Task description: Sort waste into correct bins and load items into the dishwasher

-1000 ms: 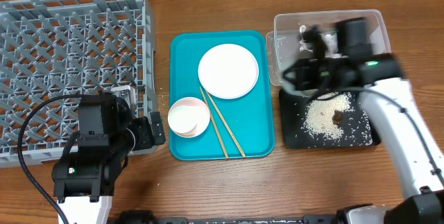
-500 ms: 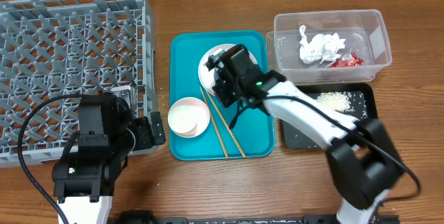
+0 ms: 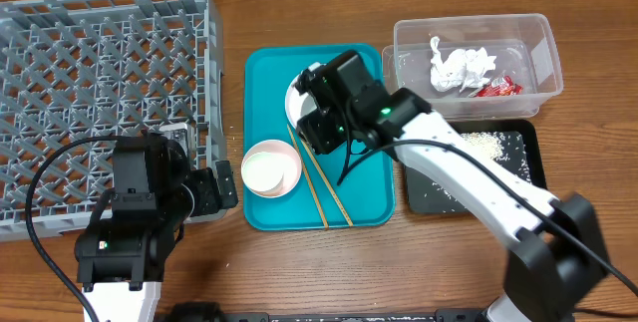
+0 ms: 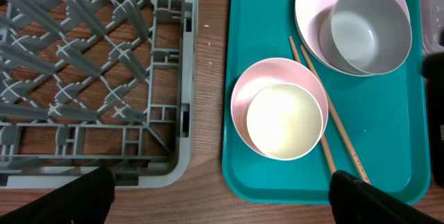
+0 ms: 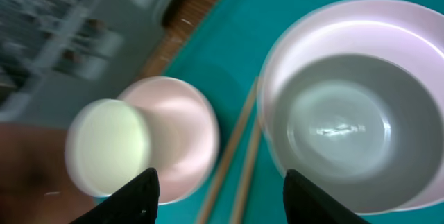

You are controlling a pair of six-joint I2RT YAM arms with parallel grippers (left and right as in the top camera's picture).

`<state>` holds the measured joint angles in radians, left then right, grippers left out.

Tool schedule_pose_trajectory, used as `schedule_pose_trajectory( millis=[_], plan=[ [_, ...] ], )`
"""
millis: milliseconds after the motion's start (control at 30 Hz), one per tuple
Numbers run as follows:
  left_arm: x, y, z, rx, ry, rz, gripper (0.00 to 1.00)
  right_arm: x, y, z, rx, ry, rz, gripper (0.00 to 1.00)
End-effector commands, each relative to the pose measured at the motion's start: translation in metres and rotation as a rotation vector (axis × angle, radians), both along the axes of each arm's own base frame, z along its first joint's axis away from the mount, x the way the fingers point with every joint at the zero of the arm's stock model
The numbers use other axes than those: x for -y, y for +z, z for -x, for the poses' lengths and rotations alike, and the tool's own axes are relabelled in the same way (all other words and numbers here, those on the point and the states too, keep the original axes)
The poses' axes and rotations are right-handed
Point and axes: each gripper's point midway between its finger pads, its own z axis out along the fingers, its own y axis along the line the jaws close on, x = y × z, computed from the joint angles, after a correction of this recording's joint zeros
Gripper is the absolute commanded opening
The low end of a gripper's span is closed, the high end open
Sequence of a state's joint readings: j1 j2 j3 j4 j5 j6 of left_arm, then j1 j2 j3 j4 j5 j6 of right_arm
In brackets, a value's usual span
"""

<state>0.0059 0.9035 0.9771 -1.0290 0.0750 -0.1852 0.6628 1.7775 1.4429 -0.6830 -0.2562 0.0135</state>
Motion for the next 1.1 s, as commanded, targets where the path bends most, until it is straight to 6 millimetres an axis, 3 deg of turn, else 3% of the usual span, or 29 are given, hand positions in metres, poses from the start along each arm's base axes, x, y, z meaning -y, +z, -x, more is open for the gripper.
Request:
schedule_pose_trajectory(
  millis=[0, 200, 433, 567, 633, 767, 833, 967, 1000, 1067],
  plan=[
    [0.002, 0.008, -0.002, 0.021, 0.003, 0.011, 1.00, -0.022, 0.012, 0.037, -0.230, -0.009, -0.137, 0.59],
    [0.002, 0.008, -0.002, 0.021, 0.003, 0.011, 1.00, -0.031, -0.031, 0.062, -0.319, 0.004, -0.049, 0.59],
    [0.002, 0.008, -0.002, 0.021, 0.003, 0.011, 1.00, -0.046, -0.072, 0.057, -0.371, -0.077, -0.013, 0.58],
    [0.002, 0.008, -0.002, 0.021, 0.003, 0.011, 1.00, -0.044, -0.092, 0.048, -0.385, -0.158, 0.015, 0.42],
    [0.002, 0.008, -0.002, 0.021, 0.003, 0.011, 1.00, -0.043, -0.098, 0.046, -0.392, -0.176, 0.025, 0.28],
    [0.002, 0.008, -0.002, 0.021, 0.003, 0.011, 1.00, -0.043, -0.091, 0.040, -0.383, -0.183, 0.014, 0.05],
    [0.002, 0.008, -0.002, 0.021, 0.003, 0.011, 1.00, -0.040, -0.080, 0.032, -0.375, -0.198, 0.001, 0.04],
    [0.002, 0.009, -0.003, 0.026, 0.003, 0.011, 1.00, -0.020, -0.032, 0.003, -0.323, -0.258, -0.062, 0.04],
    [0.002, 0.010, -0.004, 0.031, 0.003, 0.013, 1.00, -0.008, -0.010, -0.008, -0.297, -0.288, -0.094, 0.04],
    [0.004, 0.011, -0.006, 0.040, 0.006, 0.025, 1.00, 0.013, 0.013, -0.023, -0.266, -0.336, -0.131, 0.04]
  ],
)
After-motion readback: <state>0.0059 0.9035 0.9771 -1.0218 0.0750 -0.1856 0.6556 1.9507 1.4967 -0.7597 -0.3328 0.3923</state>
